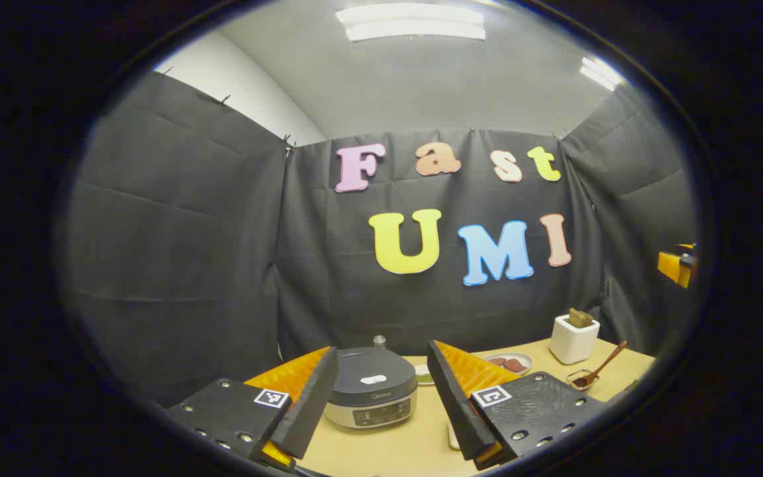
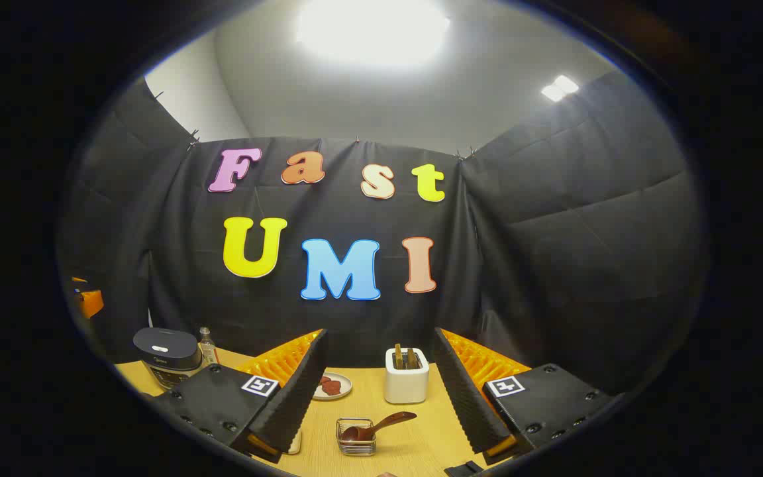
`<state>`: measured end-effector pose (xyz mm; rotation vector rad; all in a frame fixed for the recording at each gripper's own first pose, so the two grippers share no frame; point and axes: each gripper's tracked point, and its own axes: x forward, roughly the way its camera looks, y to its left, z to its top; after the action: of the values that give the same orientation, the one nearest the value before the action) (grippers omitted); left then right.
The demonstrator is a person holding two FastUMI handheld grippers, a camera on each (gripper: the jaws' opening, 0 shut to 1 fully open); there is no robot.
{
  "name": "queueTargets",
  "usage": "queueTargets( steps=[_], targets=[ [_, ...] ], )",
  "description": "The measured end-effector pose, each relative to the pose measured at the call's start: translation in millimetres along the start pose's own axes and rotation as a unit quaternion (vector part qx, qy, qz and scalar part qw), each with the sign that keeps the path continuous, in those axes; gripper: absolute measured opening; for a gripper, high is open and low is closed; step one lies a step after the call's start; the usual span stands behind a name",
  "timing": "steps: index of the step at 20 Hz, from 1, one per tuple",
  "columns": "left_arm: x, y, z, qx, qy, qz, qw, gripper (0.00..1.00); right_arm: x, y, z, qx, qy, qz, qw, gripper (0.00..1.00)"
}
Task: Close the left gripper, press the button to open the rice cooker; take a wooden spoon from the chopstick holder with the right hand, scoop a spoonful of rice and pour it into the rice cooker, then put the wooden spoon back into the chopstick holder.
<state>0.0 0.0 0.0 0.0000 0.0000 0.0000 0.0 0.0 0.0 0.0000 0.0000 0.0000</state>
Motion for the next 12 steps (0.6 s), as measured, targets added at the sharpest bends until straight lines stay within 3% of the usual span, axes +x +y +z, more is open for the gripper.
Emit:
queueTargets(
  steps=[12],
  targets=[
    [2.9,-4.6,2.9,0.010,-0.001,0.002,1.000,0.84,7.7,1.0,-7.4,-0.002,0.006,0.006,1.000,0.98]
  ],
)
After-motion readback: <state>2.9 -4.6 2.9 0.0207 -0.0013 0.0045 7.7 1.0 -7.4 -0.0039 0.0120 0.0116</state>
